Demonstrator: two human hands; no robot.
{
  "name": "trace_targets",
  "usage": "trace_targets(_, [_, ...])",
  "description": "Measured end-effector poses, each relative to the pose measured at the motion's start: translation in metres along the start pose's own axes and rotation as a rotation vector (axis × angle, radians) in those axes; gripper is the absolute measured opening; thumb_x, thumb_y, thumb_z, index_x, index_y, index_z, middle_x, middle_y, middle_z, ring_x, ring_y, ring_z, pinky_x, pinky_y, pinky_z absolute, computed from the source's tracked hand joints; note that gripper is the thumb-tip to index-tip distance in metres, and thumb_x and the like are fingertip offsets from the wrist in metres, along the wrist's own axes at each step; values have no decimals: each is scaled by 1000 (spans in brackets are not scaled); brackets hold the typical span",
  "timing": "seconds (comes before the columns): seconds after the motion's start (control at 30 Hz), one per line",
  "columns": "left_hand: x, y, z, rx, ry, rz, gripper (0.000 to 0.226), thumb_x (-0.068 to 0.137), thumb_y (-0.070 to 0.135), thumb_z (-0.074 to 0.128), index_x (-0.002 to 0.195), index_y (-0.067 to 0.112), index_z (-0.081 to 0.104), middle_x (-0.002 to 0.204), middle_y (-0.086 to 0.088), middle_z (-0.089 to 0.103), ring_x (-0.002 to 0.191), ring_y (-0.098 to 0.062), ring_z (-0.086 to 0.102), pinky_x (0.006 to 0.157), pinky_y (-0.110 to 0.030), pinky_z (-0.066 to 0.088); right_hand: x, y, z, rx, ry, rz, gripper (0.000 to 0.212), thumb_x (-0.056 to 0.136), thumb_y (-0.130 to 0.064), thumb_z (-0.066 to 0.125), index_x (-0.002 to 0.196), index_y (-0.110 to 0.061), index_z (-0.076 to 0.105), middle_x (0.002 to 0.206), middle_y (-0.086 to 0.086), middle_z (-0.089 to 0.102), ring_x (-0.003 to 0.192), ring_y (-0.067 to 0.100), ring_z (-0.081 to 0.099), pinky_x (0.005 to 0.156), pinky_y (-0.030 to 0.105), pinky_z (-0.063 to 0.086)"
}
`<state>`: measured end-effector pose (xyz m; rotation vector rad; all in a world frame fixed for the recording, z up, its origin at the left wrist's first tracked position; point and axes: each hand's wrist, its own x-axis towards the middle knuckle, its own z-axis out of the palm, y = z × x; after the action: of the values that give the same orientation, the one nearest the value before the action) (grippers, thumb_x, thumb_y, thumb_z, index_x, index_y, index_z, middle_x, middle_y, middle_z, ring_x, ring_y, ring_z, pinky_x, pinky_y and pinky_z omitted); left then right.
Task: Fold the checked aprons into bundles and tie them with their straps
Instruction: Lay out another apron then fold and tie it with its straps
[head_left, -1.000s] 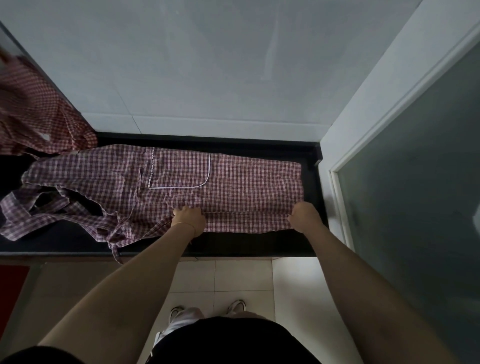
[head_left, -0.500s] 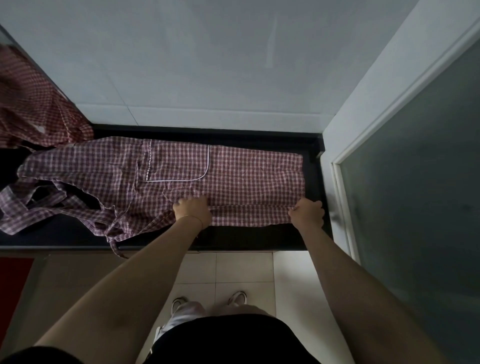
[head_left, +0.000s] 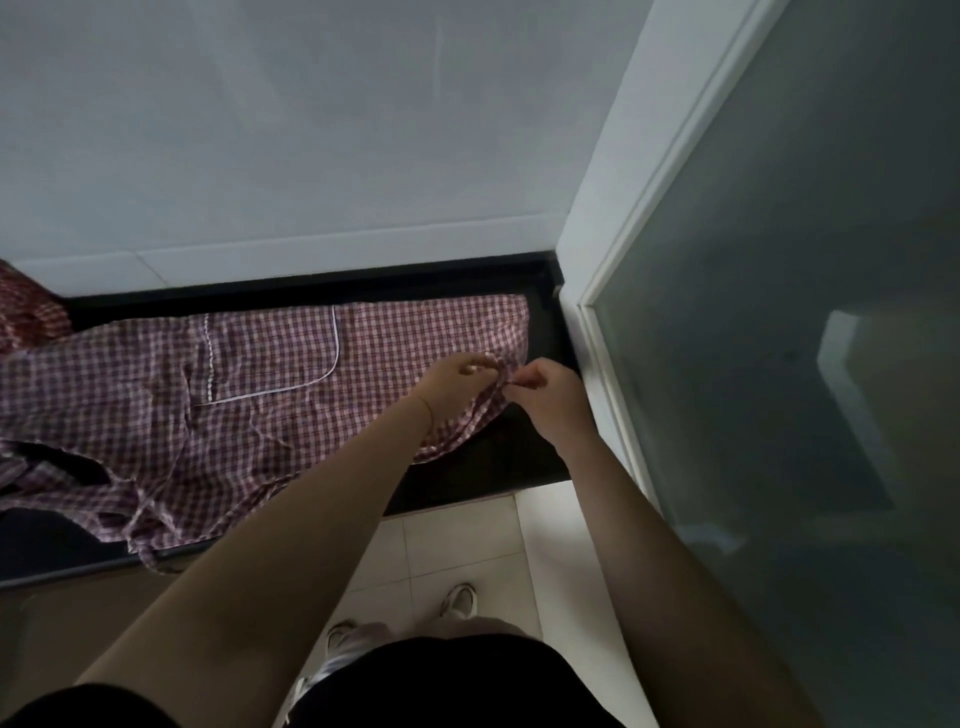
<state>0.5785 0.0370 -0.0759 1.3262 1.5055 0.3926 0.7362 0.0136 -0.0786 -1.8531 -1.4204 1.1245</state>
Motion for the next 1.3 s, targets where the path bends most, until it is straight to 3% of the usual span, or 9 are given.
trace_targets(0.17, [0,9,-3,-40,25,16,3,93,25,66,96,25,68,87,3,67,65,-4,55,52,-12,43,3,-3,-8,-1,-40,-87,9,83,-14,77,87,-12,69,83,-2,67,77,9,63,67,17,47])
trace_targets(0.27, [1,10,-4,13,95,7,13,93,25,66,82,26,62,80,5,61,59,-5,50,48,-15,39,4,-5,-12,-56,-6,-165,8,85,-17,75,90,-14,71,94,-1,65,83,5,60,72,13,44])
trace_targets(0.33, [0,11,-5,0,108,-21,8,93,23,67,93,22,59,88,5,61,63,-5,52,50,-16,40,4,-9,-14,-68,-15,-191,6,86,-16,75,91,-14,71,94,-2,66,84,3,60,73,14,46])
trace_targets(0.47, [2,10,-3,-50,55,-49,41,92,19,67,130,20,50,93,6,60,71,-8,58,55,-19,44,1,-17,-15,-89,-66,-188,4,87,-14,72,91,-13,71,86,-7,68,79,0,61,68,13,45])
trace_targets(0.6, [-1,11,-4,-46,61,-3,6,94,22,66,91,27,66,91,3,67,70,-4,58,57,-14,46,1,-13,-19,-130,-64,-160,6,88,-16,71,92,-11,70,89,-4,67,80,4,61,68,14,45])
trace_targets(0.9, [-19,57,-59,-124,717,154,11,100,22,52,102,14,58,81,10,59,65,-2,49,51,-11,35,-6,-35,-30,-147,20,-246,4,83,-11,70,87,-11,69,99,2,61,89,11,58,73,12,43])
trace_targets(1.0, [-24,69,-76,182,547,247,24,98,17,55,119,14,63,95,2,68,67,-6,56,60,-19,42,-4,-62,-32,-56,32,-310,8,84,-10,70,92,-11,70,98,-1,64,88,6,58,70,4,41])
trace_targets(1.1, [-30,52,-72,246,287,242,27,92,13,63,117,16,72,109,-2,73,98,-19,68,91,-28,51,-4,-82,-31,-44,26,-360,9,84,-9,70,93,-12,71,99,-6,64,84,-5,55,70,5,40])
trace_targets(1.3, [-44,46,-71,198,273,250,26,89,10,63,108,21,77,106,4,74,96,-10,67,94,-24,51,-4,-94,-27,-68,37,-387,8,84,-10,70,89,-14,72,107,-6,67,96,3,59,74,6,41])
